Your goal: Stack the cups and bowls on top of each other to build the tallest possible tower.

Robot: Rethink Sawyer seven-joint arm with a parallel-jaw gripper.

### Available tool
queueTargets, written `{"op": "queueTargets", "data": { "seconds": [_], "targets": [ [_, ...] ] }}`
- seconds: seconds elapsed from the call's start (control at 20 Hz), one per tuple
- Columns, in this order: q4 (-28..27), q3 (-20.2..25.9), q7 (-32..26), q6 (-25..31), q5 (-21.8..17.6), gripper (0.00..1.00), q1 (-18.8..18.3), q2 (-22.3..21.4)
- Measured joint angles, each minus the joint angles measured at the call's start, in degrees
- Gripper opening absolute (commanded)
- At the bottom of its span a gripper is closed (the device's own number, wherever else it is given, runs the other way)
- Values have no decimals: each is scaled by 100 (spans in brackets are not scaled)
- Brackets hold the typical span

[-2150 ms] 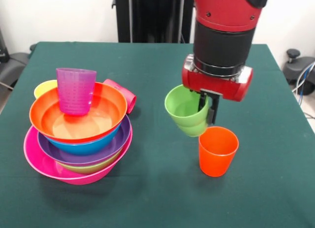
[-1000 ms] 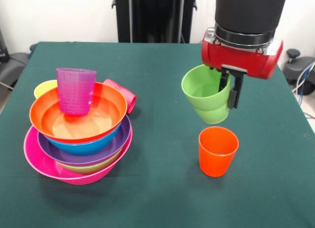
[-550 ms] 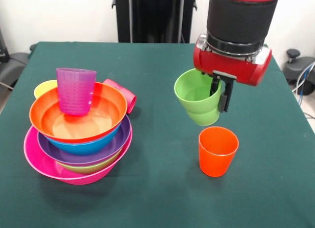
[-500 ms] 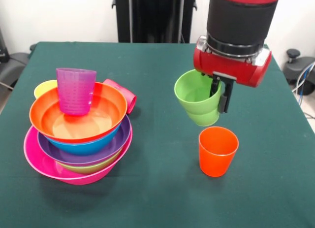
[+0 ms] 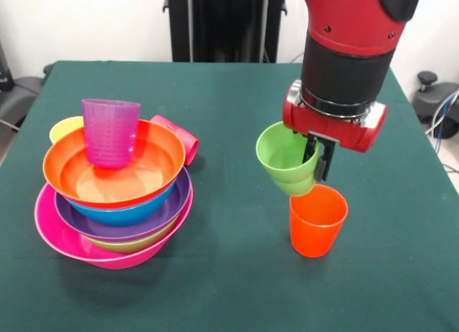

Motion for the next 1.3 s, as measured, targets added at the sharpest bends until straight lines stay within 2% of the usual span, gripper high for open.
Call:
{"op": "queueTargets", "data": {
  "seconds": [1.3],
  "targets": [
    [-292, -249, 0, 0, 279, 0, 279, 198]
  ]
}}
